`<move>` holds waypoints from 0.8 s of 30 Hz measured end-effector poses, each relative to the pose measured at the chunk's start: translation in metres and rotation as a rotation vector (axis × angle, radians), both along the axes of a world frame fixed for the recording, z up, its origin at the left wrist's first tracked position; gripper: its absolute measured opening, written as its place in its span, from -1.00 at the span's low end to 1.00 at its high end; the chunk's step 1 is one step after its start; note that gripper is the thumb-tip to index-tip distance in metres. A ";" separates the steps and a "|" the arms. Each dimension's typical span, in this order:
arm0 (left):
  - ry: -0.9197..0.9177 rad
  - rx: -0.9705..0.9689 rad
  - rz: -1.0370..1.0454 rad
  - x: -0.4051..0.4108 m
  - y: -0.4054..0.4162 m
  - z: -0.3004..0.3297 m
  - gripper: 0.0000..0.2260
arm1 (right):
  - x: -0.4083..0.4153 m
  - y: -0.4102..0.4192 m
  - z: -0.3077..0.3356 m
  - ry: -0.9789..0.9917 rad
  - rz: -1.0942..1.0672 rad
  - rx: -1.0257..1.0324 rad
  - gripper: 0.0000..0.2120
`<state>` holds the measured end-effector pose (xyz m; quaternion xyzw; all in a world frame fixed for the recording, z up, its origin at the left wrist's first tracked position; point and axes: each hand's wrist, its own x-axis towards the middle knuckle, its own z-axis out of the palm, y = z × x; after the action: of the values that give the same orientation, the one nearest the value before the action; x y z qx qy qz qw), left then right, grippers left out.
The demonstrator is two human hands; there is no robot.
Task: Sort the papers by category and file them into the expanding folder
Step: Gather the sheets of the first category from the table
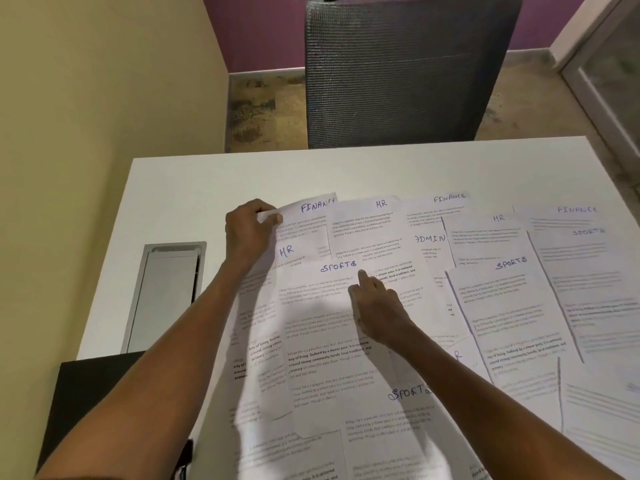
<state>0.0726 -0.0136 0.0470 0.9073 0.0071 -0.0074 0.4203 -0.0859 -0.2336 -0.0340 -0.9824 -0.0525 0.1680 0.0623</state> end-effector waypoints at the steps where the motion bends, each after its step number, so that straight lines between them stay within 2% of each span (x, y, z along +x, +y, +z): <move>1: -0.049 -0.021 -0.006 -0.004 -0.001 0.010 -0.99 | -0.003 -0.002 0.002 0.008 0.008 0.003 -0.62; 4: -0.186 -0.027 0.014 -0.013 -0.006 0.044 -0.91 | -0.009 -0.006 0.012 0.066 -0.033 0.034 -0.74; 7: -0.336 0.013 0.014 -0.017 -0.011 0.086 -0.87 | -0.013 -0.008 0.030 0.102 -0.080 0.064 -0.73; 12: -0.532 0.052 -0.085 -0.024 -0.018 0.155 -0.85 | -0.011 -0.009 0.080 0.048 -0.281 0.368 -0.38; 16: -0.687 0.066 -0.177 -0.048 -0.028 0.202 -0.89 | -0.007 -0.012 0.135 -0.162 -0.404 0.606 -0.30; 20: -0.663 0.033 -0.269 -0.077 -0.033 0.232 -0.93 | -0.011 -0.018 0.186 -0.323 -0.557 0.813 -0.19; 24: -0.509 -0.077 -0.345 -0.108 -0.036 0.256 -0.92 | -0.022 -0.025 0.216 -0.395 -0.623 0.910 -0.19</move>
<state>-0.0356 -0.0496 0.3030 0.8512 -0.2529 0.1486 0.4352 -0.1081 -0.2588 0.1815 -0.8387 0.1614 -0.0842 0.5132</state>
